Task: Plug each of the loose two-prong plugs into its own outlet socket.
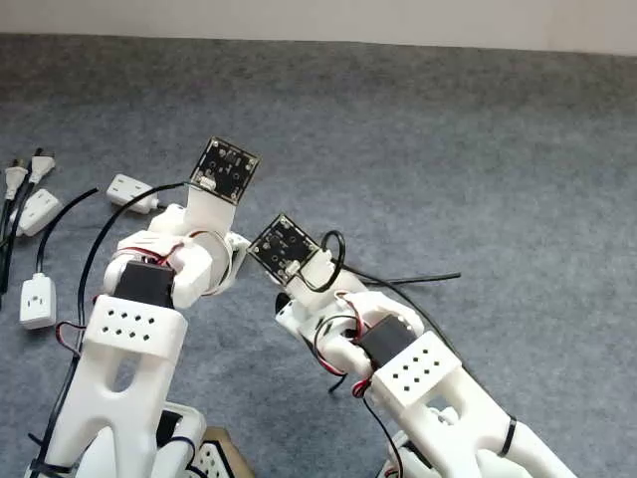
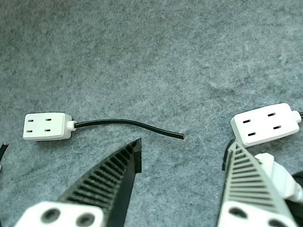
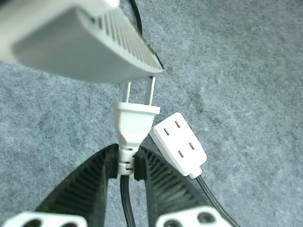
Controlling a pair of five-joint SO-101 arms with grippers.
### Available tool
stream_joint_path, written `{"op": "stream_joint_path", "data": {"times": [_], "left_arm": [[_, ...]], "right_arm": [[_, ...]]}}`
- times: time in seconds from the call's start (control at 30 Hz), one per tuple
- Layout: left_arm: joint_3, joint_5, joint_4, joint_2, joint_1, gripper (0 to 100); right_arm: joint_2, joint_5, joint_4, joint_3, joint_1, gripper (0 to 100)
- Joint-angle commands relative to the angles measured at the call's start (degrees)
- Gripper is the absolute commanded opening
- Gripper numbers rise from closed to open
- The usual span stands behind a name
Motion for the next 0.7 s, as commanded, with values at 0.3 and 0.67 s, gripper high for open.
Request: {"op": "stream_joint_path", "data": {"times": [0.3, 0.67], "left_arm": [[-0.04, 0.70, 0.09, 0.22, 2.33, 30], [-3.12, 0.44, -0.09, 0.13, -8.40, 30]], "right_arm": [[3.03, -0.44, -4.35, -4.79, -1.63, 10.6], [12.70, -0.88, -3.91, -8.75, -0.75, 4.8]]}}
